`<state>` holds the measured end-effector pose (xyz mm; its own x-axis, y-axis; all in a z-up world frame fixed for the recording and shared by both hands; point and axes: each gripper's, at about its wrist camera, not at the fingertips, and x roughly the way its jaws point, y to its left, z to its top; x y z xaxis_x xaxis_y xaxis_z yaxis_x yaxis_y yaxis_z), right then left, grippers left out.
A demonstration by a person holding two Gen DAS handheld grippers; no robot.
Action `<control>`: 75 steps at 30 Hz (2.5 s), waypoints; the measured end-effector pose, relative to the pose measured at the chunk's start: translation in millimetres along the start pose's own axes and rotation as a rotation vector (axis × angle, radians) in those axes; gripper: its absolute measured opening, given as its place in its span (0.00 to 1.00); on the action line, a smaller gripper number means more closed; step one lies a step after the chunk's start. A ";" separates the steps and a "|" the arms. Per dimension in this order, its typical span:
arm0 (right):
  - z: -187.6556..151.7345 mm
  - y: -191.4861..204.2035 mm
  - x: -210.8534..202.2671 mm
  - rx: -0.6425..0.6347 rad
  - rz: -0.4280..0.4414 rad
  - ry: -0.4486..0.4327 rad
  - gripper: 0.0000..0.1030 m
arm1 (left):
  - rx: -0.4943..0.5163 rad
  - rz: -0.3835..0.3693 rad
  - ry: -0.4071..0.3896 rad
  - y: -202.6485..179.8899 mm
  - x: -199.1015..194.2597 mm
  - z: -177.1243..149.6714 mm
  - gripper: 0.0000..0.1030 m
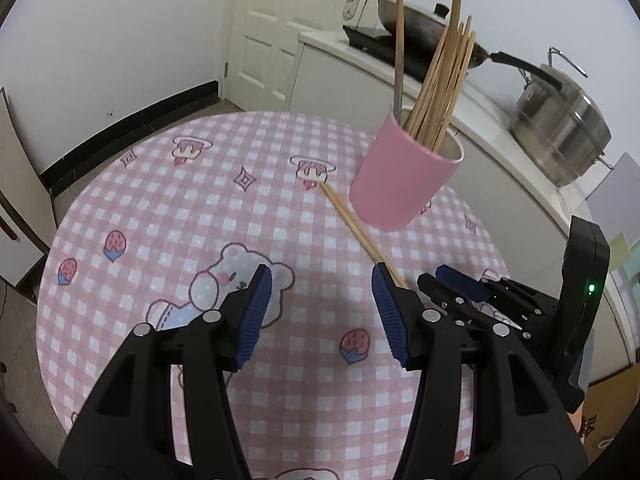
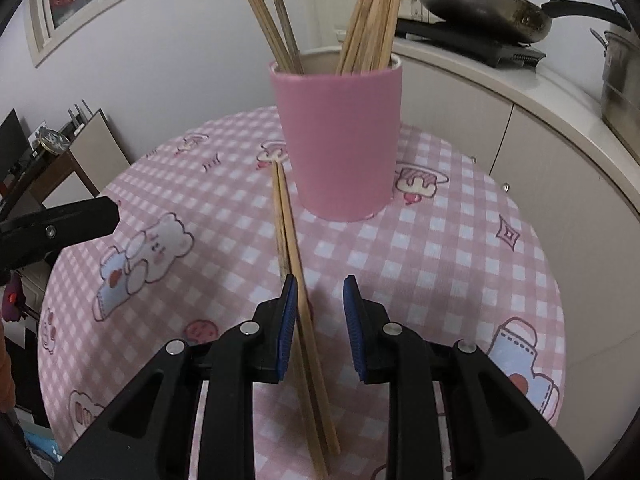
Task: Organize utensils
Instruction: 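Move both tools down over the last loose chopsticks beside the cup, then grasp a chopstick with the left tool while the right tool grasps another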
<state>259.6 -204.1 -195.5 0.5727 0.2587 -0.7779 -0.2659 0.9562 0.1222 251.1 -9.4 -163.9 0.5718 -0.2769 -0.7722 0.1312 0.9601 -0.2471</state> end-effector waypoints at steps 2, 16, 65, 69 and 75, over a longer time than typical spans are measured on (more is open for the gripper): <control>-3.2 1.3 4.0 -0.007 -0.001 0.013 0.22 | 0.002 0.002 0.013 0.3 5.1 -1.9 0.52; -1.9 4.0 15.3 -0.063 -0.001 0.051 0.21 | -0.009 0.002 0.079 4.2 33.0 -6.7 0.53; 21.7 34.1 51.4 -0.136 0.015 0.032 0.33 | 0.158 0.149 0.143 3.4 101.5 25.8 0.07; 24.0 40.7 57.2 -0.150 0.016 0.040 0.12 | 0.170 0.137 0.142 10.4 93.3 18.5 0.07; 12.3 46.7 46.5 -0.168 0.037 0.071 0.05 | 0.181 0.116 0.145 19.7 73.4 2.9 0.07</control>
<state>283.4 -145.7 -218.5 0.5056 0.2776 -0.8169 -0.4155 0.9082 0.0514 298.0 -10.7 -223.8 0.4708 -0.1547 -0.8686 0.2214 0.9737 -0.0534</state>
